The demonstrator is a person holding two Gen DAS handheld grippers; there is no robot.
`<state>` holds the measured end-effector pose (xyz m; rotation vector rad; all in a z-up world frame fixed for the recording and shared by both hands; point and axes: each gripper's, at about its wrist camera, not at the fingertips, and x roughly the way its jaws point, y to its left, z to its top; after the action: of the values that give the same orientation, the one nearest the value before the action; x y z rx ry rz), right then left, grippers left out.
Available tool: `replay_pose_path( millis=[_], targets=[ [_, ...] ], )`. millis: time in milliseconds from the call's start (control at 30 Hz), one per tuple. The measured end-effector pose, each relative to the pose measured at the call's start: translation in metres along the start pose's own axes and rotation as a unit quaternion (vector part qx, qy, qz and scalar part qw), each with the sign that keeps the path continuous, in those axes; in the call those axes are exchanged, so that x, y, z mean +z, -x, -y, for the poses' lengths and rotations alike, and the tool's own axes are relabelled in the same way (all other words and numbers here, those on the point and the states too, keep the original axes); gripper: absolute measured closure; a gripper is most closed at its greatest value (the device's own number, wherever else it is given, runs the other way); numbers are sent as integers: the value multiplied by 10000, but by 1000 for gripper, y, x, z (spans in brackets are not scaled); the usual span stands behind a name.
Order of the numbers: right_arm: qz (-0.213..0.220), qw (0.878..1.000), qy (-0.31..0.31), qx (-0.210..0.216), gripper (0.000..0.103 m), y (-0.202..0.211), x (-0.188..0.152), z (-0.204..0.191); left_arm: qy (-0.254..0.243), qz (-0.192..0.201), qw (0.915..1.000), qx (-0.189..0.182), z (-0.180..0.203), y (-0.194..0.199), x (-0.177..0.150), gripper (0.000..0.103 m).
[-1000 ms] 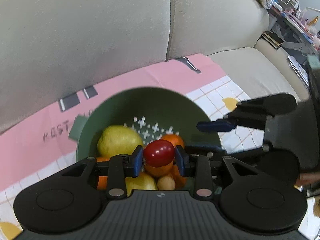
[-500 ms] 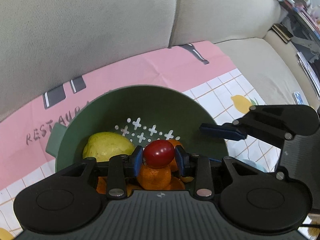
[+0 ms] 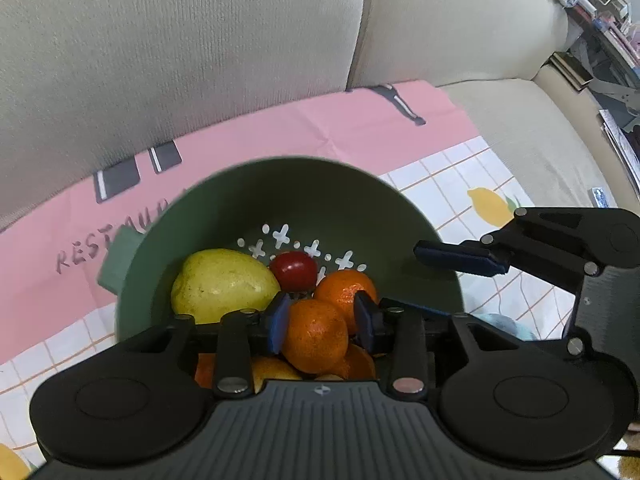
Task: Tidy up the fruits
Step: 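Open both tools to drop the tomato and nut into the colander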
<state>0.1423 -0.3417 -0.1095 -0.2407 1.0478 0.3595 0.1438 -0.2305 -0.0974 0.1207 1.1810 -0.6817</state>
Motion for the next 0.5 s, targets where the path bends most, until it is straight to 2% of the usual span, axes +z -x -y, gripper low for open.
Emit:
replay_pose_path(
  millis=[100,167,300,367,500],
  targets=[
    [93,9999,-53,-20,63,7,4,-2,-85,179,9998,89,2,17,-2,51],
    [163,9998,-91,-50,54,13,7,-4,-132,298,9994,150,3,29,-3,50],
    [296,9994,-153,-64,49,25,13,-12,-259,613,9973,306,4,61,-9,46],
    [393,9989,-241,-51,39,33,17,-18,-308,818,9954,394,2,81,-14,43],
    [702,9957,-610,15,32,54,27,-26,-314,1294,9892,614,-6,122,-27,38]
  ],
)
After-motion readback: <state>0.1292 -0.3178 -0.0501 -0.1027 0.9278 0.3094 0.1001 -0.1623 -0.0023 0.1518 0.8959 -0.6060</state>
